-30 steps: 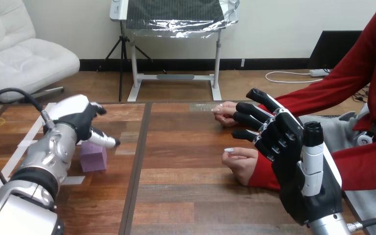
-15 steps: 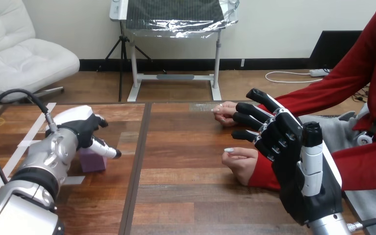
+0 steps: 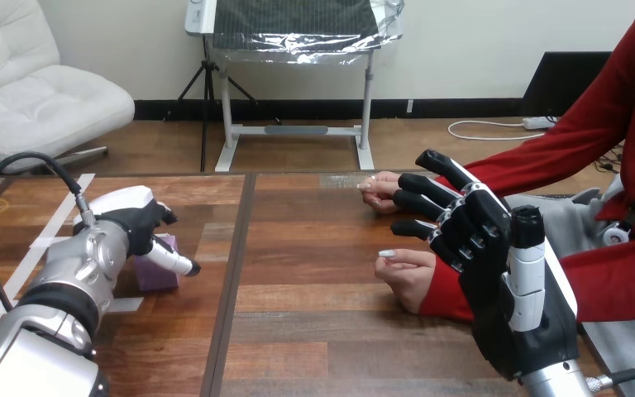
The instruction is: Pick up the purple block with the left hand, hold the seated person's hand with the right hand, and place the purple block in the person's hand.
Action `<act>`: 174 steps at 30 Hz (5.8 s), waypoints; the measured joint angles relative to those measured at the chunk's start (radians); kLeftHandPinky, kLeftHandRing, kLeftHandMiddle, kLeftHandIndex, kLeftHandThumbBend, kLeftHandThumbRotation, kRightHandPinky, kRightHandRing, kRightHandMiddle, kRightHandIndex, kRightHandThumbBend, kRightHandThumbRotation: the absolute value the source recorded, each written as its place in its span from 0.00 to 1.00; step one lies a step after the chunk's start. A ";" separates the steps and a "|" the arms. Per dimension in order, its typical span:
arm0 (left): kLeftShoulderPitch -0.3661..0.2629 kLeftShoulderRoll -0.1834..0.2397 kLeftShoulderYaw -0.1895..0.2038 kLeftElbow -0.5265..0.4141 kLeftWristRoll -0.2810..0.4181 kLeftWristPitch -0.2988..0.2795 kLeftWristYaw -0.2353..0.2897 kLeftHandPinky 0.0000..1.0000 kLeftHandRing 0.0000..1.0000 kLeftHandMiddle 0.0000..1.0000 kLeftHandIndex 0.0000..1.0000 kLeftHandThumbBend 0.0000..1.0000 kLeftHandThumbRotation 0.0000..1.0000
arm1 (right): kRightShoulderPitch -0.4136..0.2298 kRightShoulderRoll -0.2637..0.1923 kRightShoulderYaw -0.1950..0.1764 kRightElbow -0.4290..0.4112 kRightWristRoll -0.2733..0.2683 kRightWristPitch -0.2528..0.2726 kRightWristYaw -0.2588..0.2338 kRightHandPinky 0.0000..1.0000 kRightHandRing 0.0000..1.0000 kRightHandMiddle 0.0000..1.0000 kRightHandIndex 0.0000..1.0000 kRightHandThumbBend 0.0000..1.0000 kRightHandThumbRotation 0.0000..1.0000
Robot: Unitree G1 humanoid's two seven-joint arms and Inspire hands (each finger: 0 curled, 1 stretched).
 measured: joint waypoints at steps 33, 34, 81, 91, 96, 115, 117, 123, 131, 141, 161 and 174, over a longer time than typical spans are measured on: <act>0.000 0.000 -0.039 0.013 0.036 0.040 0.000 0.94 0.93 0.92 0.91 0.69 0.21 | 0.000 0.000 0.000 0.000 0.000 0.000 0.000 0.71 0.81 0.81 0.86 0.82 0.96; 0.000 0.000 -0.039 0.013 0.036 0.041 0.000 0.94 0.93 0.93 0.91 0.69 0.21 | 0.000 0.000 0.000 0.000 0.000 0.000 0.000 0.71 0.81 0.81 0.86 0.82 0.96; 0.000 0.000 -0.081 0.016 0.054 0.038 0.000 0.88 0.87 0.86 0.84 0.58 0.05 | 0.000 0.000 0.000 0.000 0.000 0.000 0.003 0.71 0.81 0.81 0.85 0.83 0.96; 0.000 0.000 -0.094 0.016 0.054 0.046 0.000 0.88 0.87 0.86 0.84 0.59 0.08 | 0.000 0.000 0.000 0.000 0.001 0.002 0.003 0.71 0.81 0.81 0.85 0.83 0.96; 0.000 0.000 -0.097 0.016 0.052 0.050 0.000 0.88 0.87 0.86 0.83 0.60 0.08 | 0.000 0.000 0.000 0.000 0.000 0.002 0.003 0.71 0.81 0.81 0.85 0.83 0.96; 0.000 -0.002 -0.096 0.016 0.044 0.060 0.008 0.82 0.79 0.78 0.78 0.60 0.08 | 0.000 0.000 0.000 0.000 0.000 0.003 0.003 0.70 0.81 0.81 0.85 0.83 0.96; 0.000 -0.002 -0.096 0.016 0.044 0.060 0.012 0.80 0.77 0.76 0.77 0.60 0.07 | 0.000 0.000 0.000 0.000 0.000 0.003 0.003 0.70 0.81 0.81 0.85 0.83 0.96; 0.000 -0.002 -0.096 0.016 0.044 0.056 0.033 0.74 0.71 0.70 0.73 0.61 0.06 | 0.000 0.000 0.000 0.000 0.001 0.003 0.004 0.70 0.81 0.81 0.86 0.83 0.97; 0.000 -0.002 -0.094 0.016 0.041 0.053 0.050 0.71 0.67 0.68 0.70 0.60 0.05 | 0.000 0.000 0.000 0.000 0.001 0.003 0.006 0.70 0.81 0.81 0.86 0.83 0.97; 0.000 -0.002 -0.092 0.016 0.031 0.041 0.074 0.69 0.65 0.66 0.68 0.61 0.04 | 0.000 0.000 0.000 0.000 0.000 0.003 0.006 0.70 0.81 0.81 0.86 0.82 0.97; 0.000 -0.002 -0.088 0.016 0.025 0.030 0.097 0.67 0.63 0.63 0.62 0.64 0.00 | 0.000 0.000 0.000 0.000 0.000 0.003 0.008 0.71 0.81 0.81 0.86 0.82 0.96; 0.000 -0.002 -0.085 0.016 0.026 0.028 0.101 0.68 0.64 0.65 0.65 0.66 0.03 | 0.000 0.000 0.001 0.000 0.000 0.003 0.008 0.70 0.81 0.80 0.86 0.82 0.96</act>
